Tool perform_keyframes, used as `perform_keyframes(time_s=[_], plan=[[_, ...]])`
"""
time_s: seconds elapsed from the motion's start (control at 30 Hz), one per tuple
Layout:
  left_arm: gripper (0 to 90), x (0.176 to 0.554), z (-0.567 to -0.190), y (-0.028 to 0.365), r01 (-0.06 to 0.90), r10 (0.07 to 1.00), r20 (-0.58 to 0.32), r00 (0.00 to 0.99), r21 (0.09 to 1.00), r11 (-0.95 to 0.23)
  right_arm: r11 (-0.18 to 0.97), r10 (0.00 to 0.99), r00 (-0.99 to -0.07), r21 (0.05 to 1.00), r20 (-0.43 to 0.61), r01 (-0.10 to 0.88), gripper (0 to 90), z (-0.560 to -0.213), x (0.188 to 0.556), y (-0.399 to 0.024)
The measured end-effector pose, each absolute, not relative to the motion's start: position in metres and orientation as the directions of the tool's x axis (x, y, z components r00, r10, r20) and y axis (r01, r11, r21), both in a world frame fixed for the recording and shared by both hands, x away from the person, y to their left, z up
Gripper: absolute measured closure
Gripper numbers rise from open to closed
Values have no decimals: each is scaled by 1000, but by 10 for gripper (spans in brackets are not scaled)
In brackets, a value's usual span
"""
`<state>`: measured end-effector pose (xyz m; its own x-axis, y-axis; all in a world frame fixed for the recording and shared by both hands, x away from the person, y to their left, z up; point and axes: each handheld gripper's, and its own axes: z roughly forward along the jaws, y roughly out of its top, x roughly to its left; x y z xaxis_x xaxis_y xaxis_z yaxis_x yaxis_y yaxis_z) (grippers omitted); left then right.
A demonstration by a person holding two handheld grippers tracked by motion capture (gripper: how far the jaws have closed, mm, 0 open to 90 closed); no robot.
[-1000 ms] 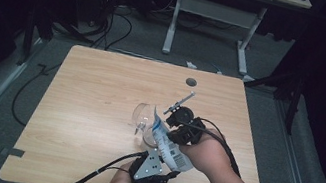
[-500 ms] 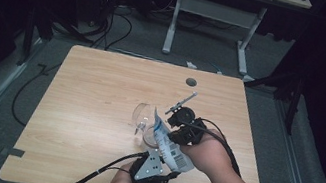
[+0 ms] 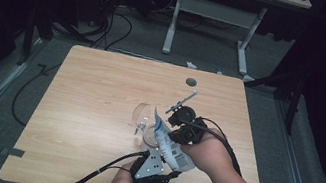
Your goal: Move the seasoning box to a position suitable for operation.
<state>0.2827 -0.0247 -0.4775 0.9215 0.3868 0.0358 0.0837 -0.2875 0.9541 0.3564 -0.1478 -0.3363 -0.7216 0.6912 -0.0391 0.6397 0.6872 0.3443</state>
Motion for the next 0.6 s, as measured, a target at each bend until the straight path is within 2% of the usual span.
perform_keyframes(time_s=[0.6], plan=[[575, 285, -480, -21, 78, 386, 43, 922, 953, -292, 690, 690, -723, 333, -32, 643, 899, -341, 361, -143]])
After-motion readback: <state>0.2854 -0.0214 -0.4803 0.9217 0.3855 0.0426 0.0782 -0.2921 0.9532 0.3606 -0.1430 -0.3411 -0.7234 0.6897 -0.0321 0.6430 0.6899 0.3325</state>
